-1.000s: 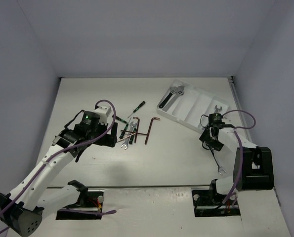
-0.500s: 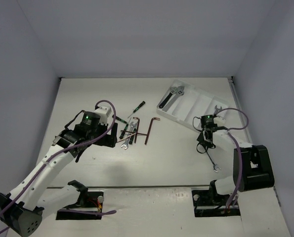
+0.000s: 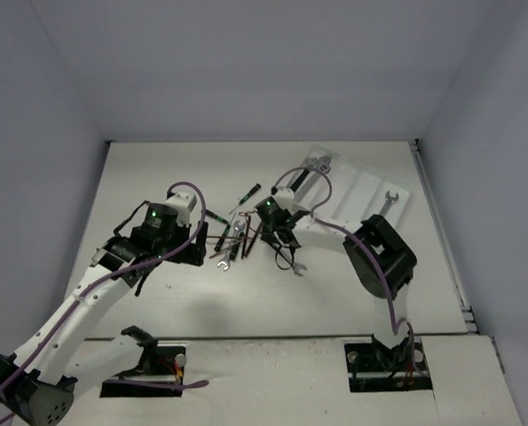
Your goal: Sort the tools into containers
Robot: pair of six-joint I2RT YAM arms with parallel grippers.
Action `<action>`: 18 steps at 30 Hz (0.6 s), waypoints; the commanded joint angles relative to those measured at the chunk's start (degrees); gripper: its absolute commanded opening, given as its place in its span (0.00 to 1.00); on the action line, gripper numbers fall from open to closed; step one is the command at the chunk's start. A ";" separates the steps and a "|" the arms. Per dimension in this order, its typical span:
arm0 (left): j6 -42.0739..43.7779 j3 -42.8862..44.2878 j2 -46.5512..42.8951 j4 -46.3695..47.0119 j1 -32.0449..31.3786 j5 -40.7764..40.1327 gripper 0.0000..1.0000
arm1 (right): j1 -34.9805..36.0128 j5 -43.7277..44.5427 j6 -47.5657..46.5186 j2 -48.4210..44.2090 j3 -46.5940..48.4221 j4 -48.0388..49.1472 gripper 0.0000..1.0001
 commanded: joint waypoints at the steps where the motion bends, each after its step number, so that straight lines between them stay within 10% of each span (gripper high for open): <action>1: 1.00 1.83 -1.65 -0.75 0.07 -4.76 0.85 | 1.58 -4.64 -1.66 8.22 6.66 -4.54 0.12; 18: 0.54 3.70 -2.53 -2.40 0.10 -5.06 0.85 | -0.82 -12.04 -38.61 6.93 18.35 -22.07 0.49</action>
